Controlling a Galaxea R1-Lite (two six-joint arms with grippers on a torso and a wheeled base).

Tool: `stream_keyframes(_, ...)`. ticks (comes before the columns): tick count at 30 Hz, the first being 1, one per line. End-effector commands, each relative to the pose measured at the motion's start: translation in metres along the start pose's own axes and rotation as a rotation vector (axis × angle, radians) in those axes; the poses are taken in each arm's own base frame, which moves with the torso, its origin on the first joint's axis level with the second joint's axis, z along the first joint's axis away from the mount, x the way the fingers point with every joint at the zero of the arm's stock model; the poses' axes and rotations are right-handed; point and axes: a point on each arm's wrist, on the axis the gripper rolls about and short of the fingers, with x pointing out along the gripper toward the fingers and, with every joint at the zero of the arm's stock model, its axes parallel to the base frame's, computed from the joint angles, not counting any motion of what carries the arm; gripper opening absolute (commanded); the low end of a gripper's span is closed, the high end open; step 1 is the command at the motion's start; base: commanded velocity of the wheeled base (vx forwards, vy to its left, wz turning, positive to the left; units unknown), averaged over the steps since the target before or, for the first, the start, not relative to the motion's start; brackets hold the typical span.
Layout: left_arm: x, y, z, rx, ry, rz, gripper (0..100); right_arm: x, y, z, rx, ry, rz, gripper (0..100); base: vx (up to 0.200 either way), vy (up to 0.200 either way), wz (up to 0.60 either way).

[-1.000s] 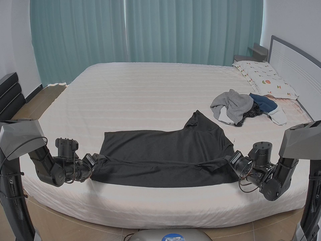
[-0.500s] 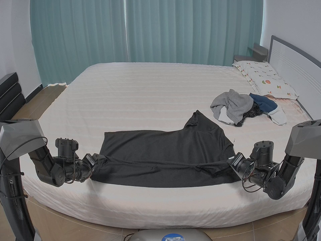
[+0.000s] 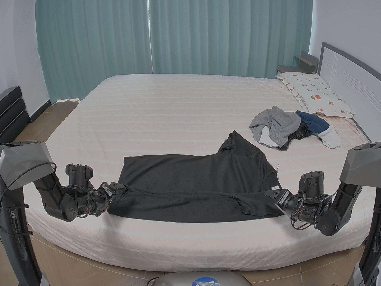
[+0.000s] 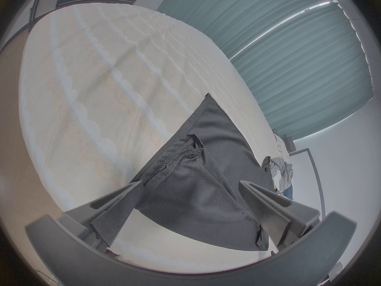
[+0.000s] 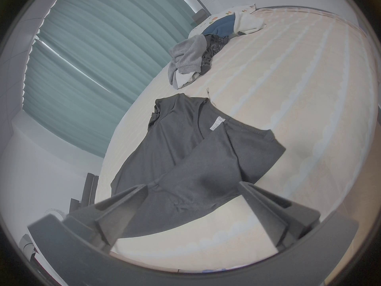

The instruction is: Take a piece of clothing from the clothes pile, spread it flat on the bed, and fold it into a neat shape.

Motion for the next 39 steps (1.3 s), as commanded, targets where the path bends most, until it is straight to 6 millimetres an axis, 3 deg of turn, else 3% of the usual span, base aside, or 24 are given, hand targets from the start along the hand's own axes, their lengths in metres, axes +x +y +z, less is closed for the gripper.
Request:
stream_keyframes(1, 0.0, 0.0, 0.0, 0.0, 0.001, 0.001, 100, 0.002, -0.005, 0.005, 0.0, -0.012, -0.015, 100, 0.0, 0.0, 0.0)
stream_keyframes(4, 0.0, 0.0, 0.0, 0.001, 0.001, -0.001, 100, 0.005, -0.009, 0.01, -0.002, -0.024, -0.023, 100, 0.0, 0.0, 0.0)
stream_keyframes(17, 0.0, 0.0, 0.0, 0.0, -0.001, 0.001, 100, 0.051, -0.03, 0.029, 0.047, -0.003, 0.008, 100, 0.0, 0.0, 0.0)
stream_keyframes(32, 0.0, 0.0, 0.0, 0.001, 0.001, 0.001, 100, 0.081, -0.023, 0.033, 0.042, -0.029, 0.05, 100, 0.0, 0.0, 0.0)
stream_keyframes(33, 0.0, 0.0, 0.0, 0.001, 0.0, 0.0, 100, 0.081, -0.023, 0.033, 0.042, -0.031, 0.046, 0, 0.0, 0.0, 0.0)
stream_keyframes(39, 0.0, 0.0, 0.0, 0.001, 0.001, 0.001, 100, 0.08, -0.03, 0.042, 0.056, -0.058, 0.032, 0, 0.0, 0.0, 0.0)
